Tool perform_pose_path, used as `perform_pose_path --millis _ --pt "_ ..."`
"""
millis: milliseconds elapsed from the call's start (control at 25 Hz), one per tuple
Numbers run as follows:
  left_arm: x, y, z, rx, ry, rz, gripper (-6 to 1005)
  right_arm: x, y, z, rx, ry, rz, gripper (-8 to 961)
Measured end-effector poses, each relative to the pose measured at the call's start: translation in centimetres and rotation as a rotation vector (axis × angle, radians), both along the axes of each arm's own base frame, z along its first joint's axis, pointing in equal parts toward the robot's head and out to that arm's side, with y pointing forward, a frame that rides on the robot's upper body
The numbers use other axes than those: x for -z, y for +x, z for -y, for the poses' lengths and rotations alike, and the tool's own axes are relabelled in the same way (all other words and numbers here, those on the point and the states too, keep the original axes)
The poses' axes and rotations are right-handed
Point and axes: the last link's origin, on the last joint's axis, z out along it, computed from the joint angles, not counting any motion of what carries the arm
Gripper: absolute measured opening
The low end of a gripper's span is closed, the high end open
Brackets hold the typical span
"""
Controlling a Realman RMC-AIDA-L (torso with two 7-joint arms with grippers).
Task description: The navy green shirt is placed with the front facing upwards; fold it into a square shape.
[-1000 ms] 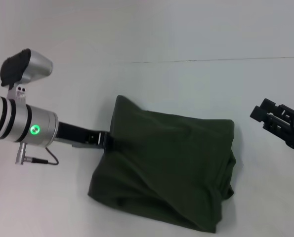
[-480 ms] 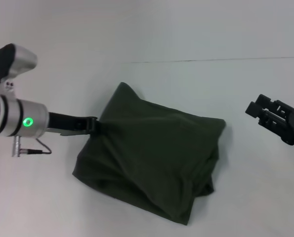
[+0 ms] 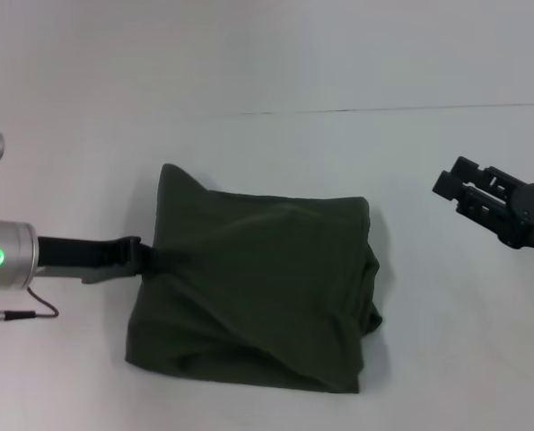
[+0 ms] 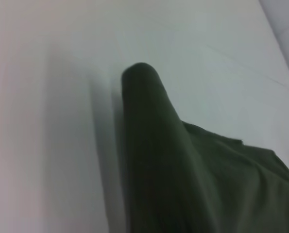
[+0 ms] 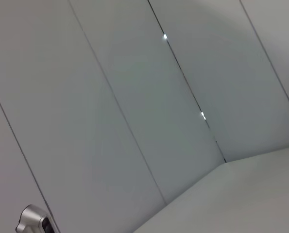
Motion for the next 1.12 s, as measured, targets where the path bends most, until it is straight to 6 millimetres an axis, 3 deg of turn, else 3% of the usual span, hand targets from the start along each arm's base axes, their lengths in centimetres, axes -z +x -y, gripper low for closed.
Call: perform_pose_path --millis 320,600,760,840,1120 --pt "0.9 -0.1 1.7 -0.018 -0.054 0.059 70 0.2 -0.6 -0.5 -0.018 -0.007 0.007 613" --pt "0.0 -0.7 2.1 -0.038 -0.034 0.095 74 0.2 -0.5 -0.6 -0.017 -0.007 0.012 613" --pt "-0.9 -0.7 2.2 0.076 0.002 0.08 76 0.3 -0.5 -0.6 -0.012 -0.008 0.014 613" --pt "-1.4 -0.8 2.3 0.145 0.032 0.067 272 0.3 -0.5 -0.6 -0.011 -0.008 0.013 613" --pt "-3.2 0.3 3.9 0.546 0.183 0.014 559 0.1 -0.4 -0.7 -0.014 0.011 0.02 614"
